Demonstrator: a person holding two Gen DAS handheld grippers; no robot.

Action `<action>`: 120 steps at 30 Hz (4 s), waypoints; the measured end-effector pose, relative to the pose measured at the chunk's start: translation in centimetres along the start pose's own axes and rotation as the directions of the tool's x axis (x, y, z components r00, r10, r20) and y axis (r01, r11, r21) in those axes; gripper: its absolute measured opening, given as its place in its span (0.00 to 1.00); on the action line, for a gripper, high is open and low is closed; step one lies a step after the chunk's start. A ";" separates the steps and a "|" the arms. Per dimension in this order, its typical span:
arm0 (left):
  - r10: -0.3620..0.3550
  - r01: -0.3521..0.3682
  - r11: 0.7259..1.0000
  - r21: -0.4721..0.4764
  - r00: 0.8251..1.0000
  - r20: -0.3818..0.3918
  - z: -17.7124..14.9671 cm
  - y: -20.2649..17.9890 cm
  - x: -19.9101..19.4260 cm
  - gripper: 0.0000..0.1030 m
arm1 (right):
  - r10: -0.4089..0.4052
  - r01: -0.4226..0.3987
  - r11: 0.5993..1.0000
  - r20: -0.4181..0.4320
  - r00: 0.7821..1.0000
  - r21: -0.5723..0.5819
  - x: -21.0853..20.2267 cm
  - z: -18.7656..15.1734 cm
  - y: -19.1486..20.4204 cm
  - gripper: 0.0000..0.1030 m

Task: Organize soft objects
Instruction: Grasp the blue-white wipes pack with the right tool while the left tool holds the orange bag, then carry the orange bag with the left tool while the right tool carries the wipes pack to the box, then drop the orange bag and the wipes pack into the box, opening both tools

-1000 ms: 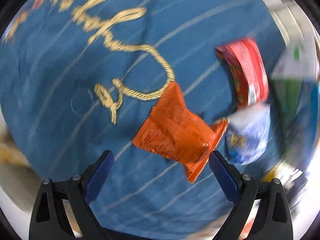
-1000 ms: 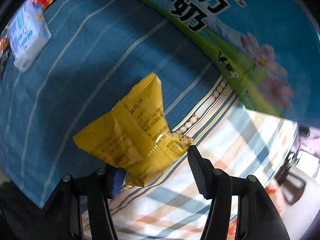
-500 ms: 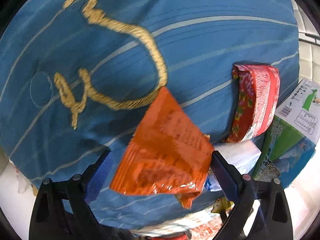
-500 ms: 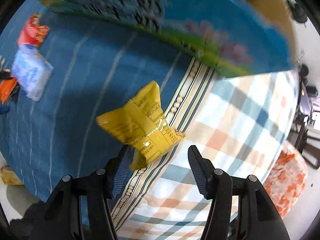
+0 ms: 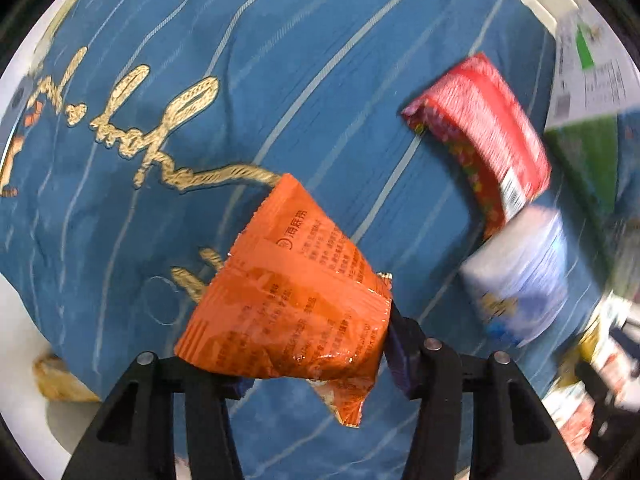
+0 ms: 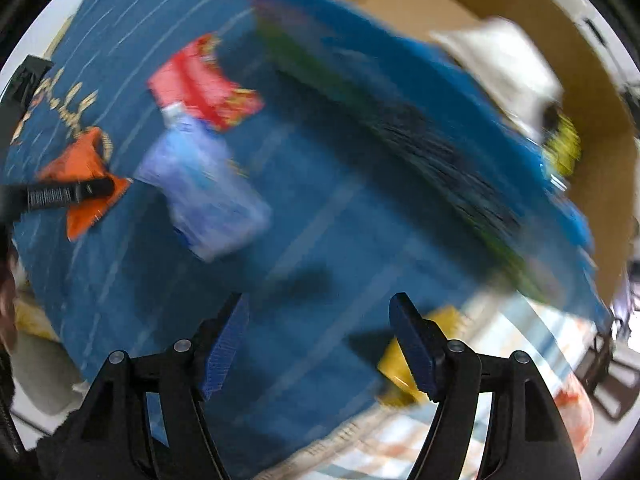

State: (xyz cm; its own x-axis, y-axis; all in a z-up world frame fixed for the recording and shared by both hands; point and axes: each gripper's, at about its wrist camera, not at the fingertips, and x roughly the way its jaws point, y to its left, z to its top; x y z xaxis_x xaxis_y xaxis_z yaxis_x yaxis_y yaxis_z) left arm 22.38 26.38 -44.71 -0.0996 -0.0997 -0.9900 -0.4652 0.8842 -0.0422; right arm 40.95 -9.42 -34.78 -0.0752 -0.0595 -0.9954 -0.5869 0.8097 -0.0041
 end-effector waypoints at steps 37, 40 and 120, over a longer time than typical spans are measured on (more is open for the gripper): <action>-0.083 0.148 0.889 0.434 0.983 -0.165 -7.5 -10.1 3.2 0.48 | 0.160 -0.072 0.837 -0.116 0.980 0.542 6.4 -12.6 -5.5 0.39; -0.052 0.113 0.862 0.493 0.989 -0.136 -8.2 -12.4 2.6 0.48 | 0.186 -0.106 0.803 -0.078 0.979 0.586 6.2 -13.5 -6.2 0.34; -0.342 0.337 0.934 0.122 0.939 0.025 18.3 -29.8 -7.9 0.66 | 0.139 -0.150 0.723 0.070 0.988 0.674 2.7 5.0 -25.2 0.40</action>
State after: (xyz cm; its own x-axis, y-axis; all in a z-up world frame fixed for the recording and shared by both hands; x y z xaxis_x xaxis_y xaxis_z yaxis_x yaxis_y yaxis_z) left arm 53.10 9.18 -38.09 0.0875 -0.3845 -0.9190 -0.3609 0.8476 -0.3890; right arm 59.57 -27.09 -37.82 -0.0994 0.0947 -0.9905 0.1303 0.9881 0.0814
